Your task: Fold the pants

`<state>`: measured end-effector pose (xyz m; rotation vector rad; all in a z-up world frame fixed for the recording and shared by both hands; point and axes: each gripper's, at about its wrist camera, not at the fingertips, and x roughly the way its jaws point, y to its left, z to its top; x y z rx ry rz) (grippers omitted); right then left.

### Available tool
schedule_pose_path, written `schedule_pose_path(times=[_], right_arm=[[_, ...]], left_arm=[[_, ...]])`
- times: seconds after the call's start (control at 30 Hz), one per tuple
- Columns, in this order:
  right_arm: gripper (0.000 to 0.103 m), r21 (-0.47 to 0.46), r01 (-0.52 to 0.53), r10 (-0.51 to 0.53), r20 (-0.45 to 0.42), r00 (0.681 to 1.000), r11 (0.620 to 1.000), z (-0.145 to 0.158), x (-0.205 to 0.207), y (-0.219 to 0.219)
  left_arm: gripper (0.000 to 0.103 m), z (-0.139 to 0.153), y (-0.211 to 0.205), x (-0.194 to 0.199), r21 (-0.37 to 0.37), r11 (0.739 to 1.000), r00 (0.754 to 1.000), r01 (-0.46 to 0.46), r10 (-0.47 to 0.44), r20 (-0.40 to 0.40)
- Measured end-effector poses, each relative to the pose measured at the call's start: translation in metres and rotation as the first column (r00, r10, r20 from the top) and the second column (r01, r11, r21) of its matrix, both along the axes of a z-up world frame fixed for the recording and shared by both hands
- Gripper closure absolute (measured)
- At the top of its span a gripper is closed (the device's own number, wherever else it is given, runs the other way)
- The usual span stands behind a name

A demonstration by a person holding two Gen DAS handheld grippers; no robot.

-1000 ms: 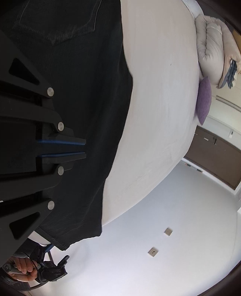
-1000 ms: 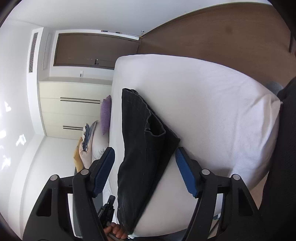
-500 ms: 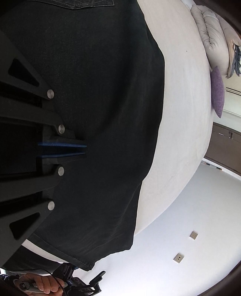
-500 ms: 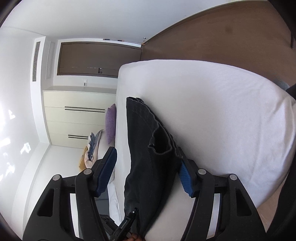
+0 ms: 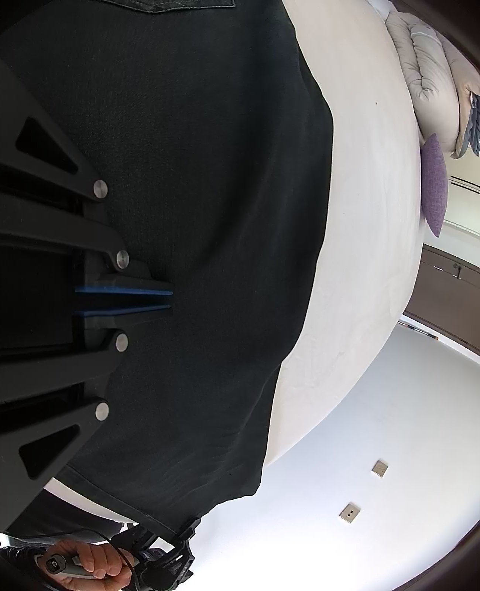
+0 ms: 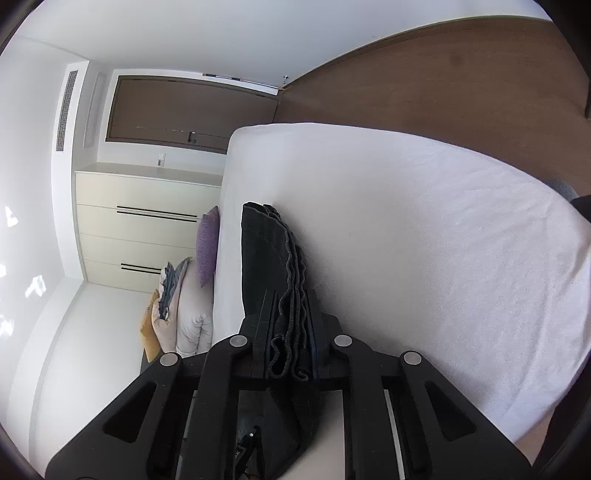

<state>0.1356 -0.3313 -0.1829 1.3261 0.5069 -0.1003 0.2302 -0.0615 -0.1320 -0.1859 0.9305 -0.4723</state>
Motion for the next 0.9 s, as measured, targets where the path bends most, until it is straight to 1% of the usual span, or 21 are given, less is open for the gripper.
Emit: schedule_pose_path(times=[0.1,0.2,0.27,0.33,0.37,0.43,0.47,0.5,0.53,0.6,0.63,0.67,0.7,0.73,0.77,0.8,0.83,0.87,0.9], right_arm=[[0.092,-0.085,-0.027,0.026,-0.011,1.0,0.996,0.015,0.002,0.007],[0.092,-0.194,-0.079,0.077,-0.02,0.997,0.978,0.037,0.006,0.022],[0.093,-0.28,-0.132,0.128,-0.031,0.991,0.951,0.056,0.011,0.038],[0.093,-0.388,-0.199,0.197,-0.046,0.979,0.9,0.075,0.018,0.064],[0.093,-0.449,-0.24,0.238,-0.061,0.969,0.861,0.083,0.022,0.08],[0.093,-0.586,-0.338,0.328,-0.127,0.936,0.736,0.097,0.029,0.124],[0.093,-0.636,-0.379,0.367,-0.158,0.917,0.672,0.1,0.028,0.145],[0.093,-0.676,-0.425,0.404,-0.201,0.892,0.602,0.099,0.033,0.167],[0.093,-0.709,-0.478,0.434,-0.263,0.862,0.519,0.094,0.036,0.19],[0.093,-0.749,-0.56,0.449,-0.389,0.805,0.354,0.076,0.041,0.226],[0.093,-0.749,-0.587,0.45,-0.429,0.783,0.308,0.065,0.043,0.237],[0.093,-0.743,-0.599,0.451,-0.443,0.775,0.299,0.057,0.044,0.242],[0.093,-0.744,-0.596,0.446,-0.442,0.778,0.302,0.053,0.044,0.243],[0.093,-0.75,-0.59,0.444,-0.438,0.782,0.299,0.053,0.043,0.243],[0.093,-0.757,-0.585,0.444,-0.435,0.783,0.291,0.053,0.043,0.243],[0.093,-0.766,-0.578,0.44,-0.432,0.787,0.281,0.054,0.044,0.244],[0.093,-0.773,-0.573,0.436,-0.432,0.79,0.273,0.054,0.043,0.245],[0.093,-0.775,-0.571,0.434,-0.431,0.791,0.27,0.054,0.044,0.246],[0.093,-0.782,-0.565,0.428,-0.43,0.795,0.265,0.054,0.041,0.249]], left_arm=[[0.095,0.0,0.001,0.0,0.002,1.0,1.0,0.0,0.0,0.004],[0.095,0.0,0.001,-0.001,0.0,1.0,1.0,-0.001,0.001,0.005],[0.095,-0.001,0.001,-0.001,-0.005,1.0,1.0,-0.001,0.001,0.005],[0.095,-0.001,0.002,-0.002,-0.01,1.0,1.0,-0.001,0.001,0.005],[0.095,-0.002,0.003,-0.002,-0.012,1.0,1.0,-0.001,0.001,0.004],[0.095,-0.002,0.006,-0.003,-0.015,1.0,1.0,-0.002,0.002,0.003],[0.095,-0.003,0.007,-0.003,-0.018,1.0,1.0,-0.002,0.002,0.002],[0.095,-0.003,0.009,-0.003,-0.021,1.0,1.0,-0.002,0.002,0.001],[0.095,-0.003,0.01,-0.004,-0.025,1.0,1.0,-0.003,0.003,-0.002],[0.095,-0.004,0.016,-0.003,-0.042,0.999,1.0,-0.006,0.006,-0.013],[0.095,-0.004,0.018,-0.003,-0.052,0.999,1.0,-0.007,0.006,-0.021],[0.096,-0.004,0.022,-0.002,-0.073,0.997,0.999,-0.01,0.007,-0.034],[0.093,-0.003,0.025,-0.002,-0.099,0.995,0.999,-0.014,0.009,-0.05],[0.09,-0.003,0.028,-0.002,-0.127,0.992,0.998,-0.019,0.01,-0.067],[0.076,-0.002,0.03,-0.001,-0.164,0.986,0.996,-0.021,0.007,-0.088],[0.054,0.001,0.029,-0.001,-0.203,0.979,0.995,-0.02,-0.001,-0.104],[0.042,0.006,0.025,-0.002,-0.222,0.975,0.994,-0.016,-0.008,-0.107],[0.019,0.012,0.019,-0.004,-0.219,0.976,0.995,-0.013,-0.009,-0.1],[0.002,0.017,0.012,-0.005,-0.213,0.977,0.995,-0.009,-0.012,-0.095]])
